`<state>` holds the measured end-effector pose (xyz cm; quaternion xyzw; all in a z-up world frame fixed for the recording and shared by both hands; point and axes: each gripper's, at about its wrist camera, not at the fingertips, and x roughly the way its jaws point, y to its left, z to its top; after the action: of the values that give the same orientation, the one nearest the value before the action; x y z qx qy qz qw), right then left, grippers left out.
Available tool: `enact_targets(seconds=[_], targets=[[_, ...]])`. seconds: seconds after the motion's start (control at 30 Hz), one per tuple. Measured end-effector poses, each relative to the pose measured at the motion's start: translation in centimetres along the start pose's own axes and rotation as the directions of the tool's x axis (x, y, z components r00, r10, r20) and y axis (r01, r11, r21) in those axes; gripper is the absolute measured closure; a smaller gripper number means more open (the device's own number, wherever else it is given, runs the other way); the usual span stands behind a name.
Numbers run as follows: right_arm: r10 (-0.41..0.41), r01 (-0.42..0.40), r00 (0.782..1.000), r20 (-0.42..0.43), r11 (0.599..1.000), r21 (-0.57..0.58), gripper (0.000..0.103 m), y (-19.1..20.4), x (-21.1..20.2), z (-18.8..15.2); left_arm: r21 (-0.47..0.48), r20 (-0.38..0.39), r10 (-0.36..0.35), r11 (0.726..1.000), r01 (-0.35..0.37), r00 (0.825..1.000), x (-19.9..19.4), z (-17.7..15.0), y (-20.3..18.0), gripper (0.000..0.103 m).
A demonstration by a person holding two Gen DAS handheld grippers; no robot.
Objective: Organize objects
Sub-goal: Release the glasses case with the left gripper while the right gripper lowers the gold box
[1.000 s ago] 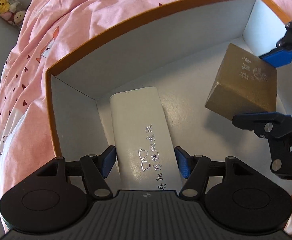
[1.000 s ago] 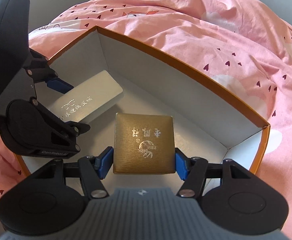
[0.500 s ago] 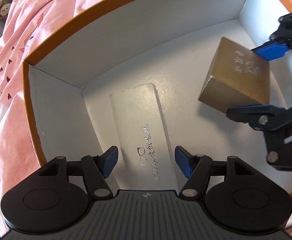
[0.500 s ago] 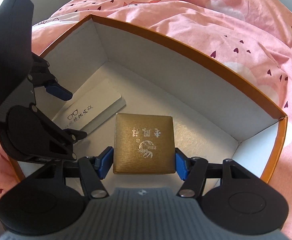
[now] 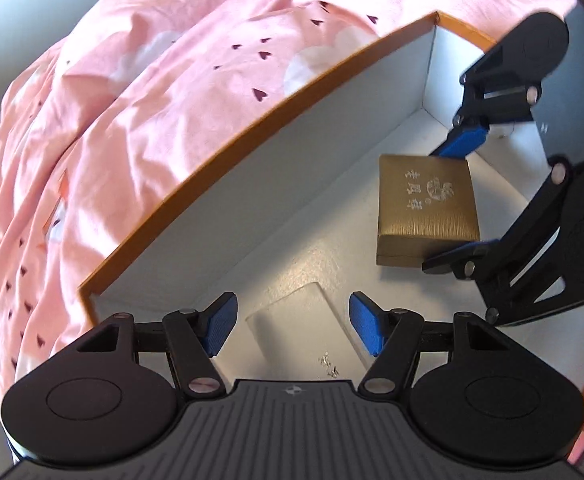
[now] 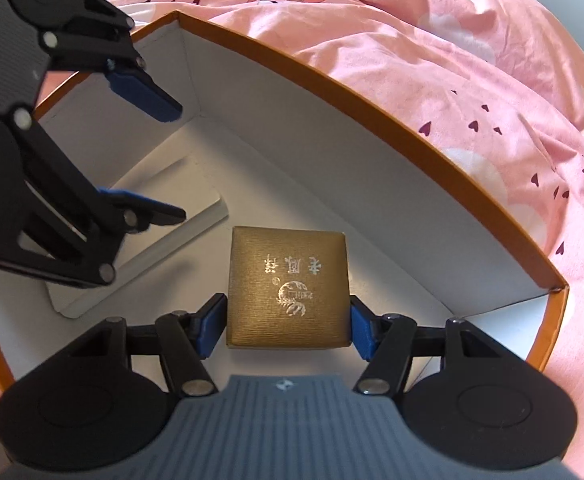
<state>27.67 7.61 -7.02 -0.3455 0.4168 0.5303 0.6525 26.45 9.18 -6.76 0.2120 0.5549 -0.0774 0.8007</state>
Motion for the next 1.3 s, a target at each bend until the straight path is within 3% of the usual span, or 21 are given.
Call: enact_targets(seconds=[0.23,0.27,0.33,0.43,0.63,0.77,1.03,1.13,1.23,1.3], targets=[[-0.010,0.009,1.000,0.024,0.999,0.054,0.041,-1.6,1.2,0.0,0.068,0.006,-0.005,0.998,0.005,1.000,3.0,0.7,-0.1,0.031],[-0.006,0.005,1.000,0.026,0.998,0.058,0.041,-1.7,1.3,0.1,0.082,-0.001,-0.001,0.997,0.001,1.000,3.2,0.8,-0.3,0.033],[-0.004,0.003,1.000,0.016,0.998,0.060,0.041,-1.7,1.4,0.4,0.101,-0.017,-0.001,0.995,0.003,1.000,3.5,0.8,-0.5,0.048],[0.001,-0.001,1.000,-0.002,0.998,0.067,0.041,-1.8,1.5,0.6,0.118,-0.040,-0.010,0.993,0.014,0.999,3.9,0.6,-0.8,0.057],[0.004,-0.002,1.000,-0.024,0.996,0.088,0.028,-2.1,0.5,0.2,0.163,-0.068,0.049,0.986,-0.037,0.996,3.9,0.1,-1.3,0.065],[0.006,-0.004,0.999,-0.052,0.999,0.033,0.027,-1.4,-0.2,-0.7,0.191,-0.082,0.085,0.979,-0.068,0.993,4.0,-0.6,-1.2,0.066],[-0.106,0.093,0.989,-0.099,0.987,-0.133,0.027,0.2,0.7,-2.0,0.284,-0.076,0.137,0.953,-0.110,0.988,4.0,-1.1,-2.5,0.067],[-0.092,0.079,0.990,-0.108,0.989,-0.122,0.037,0.1,1.1,-1.9,0.259,-0.059,0.098,0.963,-0.079,0.993,3.1,-1.3,-2.7,0.064],[-0.081,0.070,0.990,-0.116,0.993,-0.096,0.037,-0.4,1.2,-1.9,0.254,-0.059,0.053,0.967,-0.036,0.997,2.4,-1.7,-3.0,0.062],[-0.071,0.063,0.991,-0.114,0.995,-0.079,0.038,-0.7,1.2,-1.8,0.281,-0.061,0.070,0.958,-0.050,0.996,2.5,-2.2,-3.5,0.058]])
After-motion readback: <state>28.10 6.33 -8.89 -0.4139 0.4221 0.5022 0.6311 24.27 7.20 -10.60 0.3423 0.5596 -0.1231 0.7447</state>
